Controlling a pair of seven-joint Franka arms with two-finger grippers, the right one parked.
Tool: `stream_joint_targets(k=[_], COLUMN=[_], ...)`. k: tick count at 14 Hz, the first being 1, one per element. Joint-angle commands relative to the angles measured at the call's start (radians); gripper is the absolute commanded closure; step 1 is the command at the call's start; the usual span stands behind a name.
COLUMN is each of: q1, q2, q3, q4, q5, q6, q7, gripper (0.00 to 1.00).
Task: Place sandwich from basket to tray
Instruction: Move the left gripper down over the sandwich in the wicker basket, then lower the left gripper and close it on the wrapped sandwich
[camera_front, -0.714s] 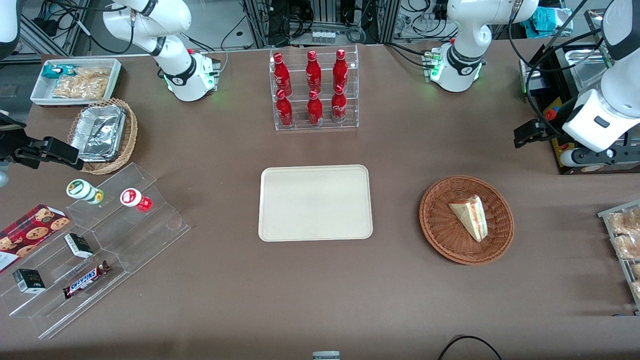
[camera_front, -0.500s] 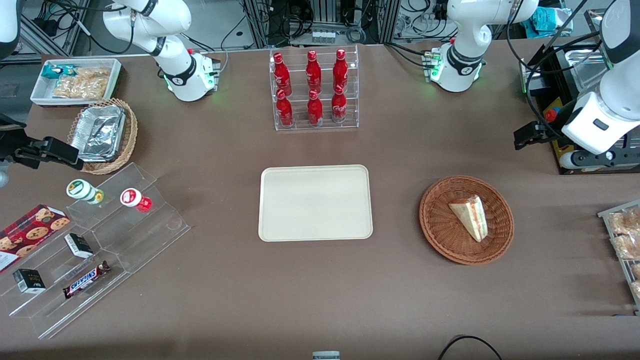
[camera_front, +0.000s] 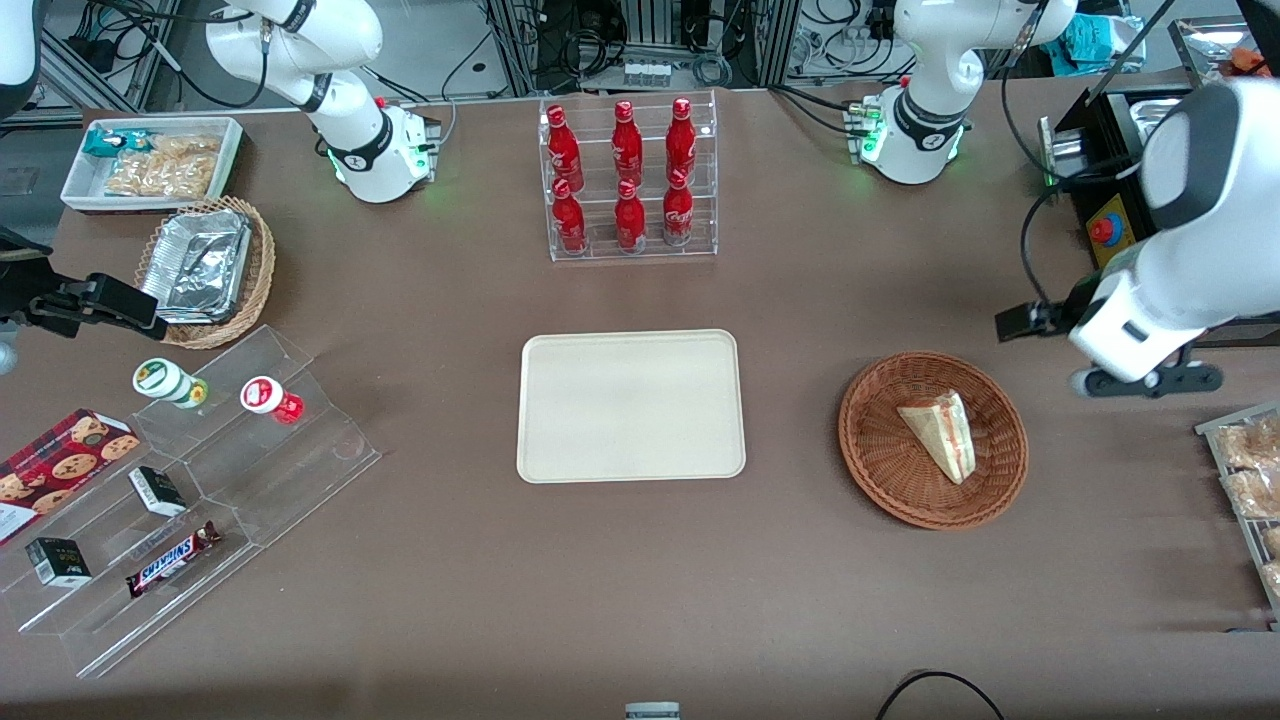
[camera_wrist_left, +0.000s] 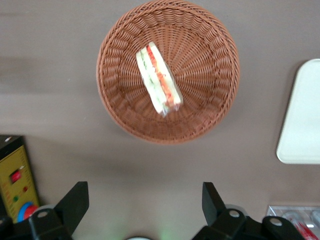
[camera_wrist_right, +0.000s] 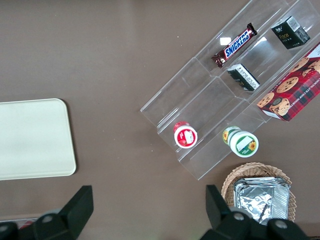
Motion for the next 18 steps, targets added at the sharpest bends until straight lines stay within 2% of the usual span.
stream_joint_targets(k=[1, 7, 9, 14, 18], q1=[-0.013, -0.014, -0.014, -0.033, -0.030], q2=[-0.023, -0.012, 0.004, 0.086, 0.147], q3=[0.007, 0.007, 0.007, 0.007, 0.007], q4=[-0.127, -0.366, -0.422, -0.425, -0.422], q5=[0.016, 0.016, 0.015, 0.013, 0.007], q6=[0.120, 0.474, 0.588, 0.700, 0.748], q7=[-0.006, -0.159, -0.286, -0.598, -0.620], gripper=[0.00, 0.00, 0.00, 0.00, 0.00])
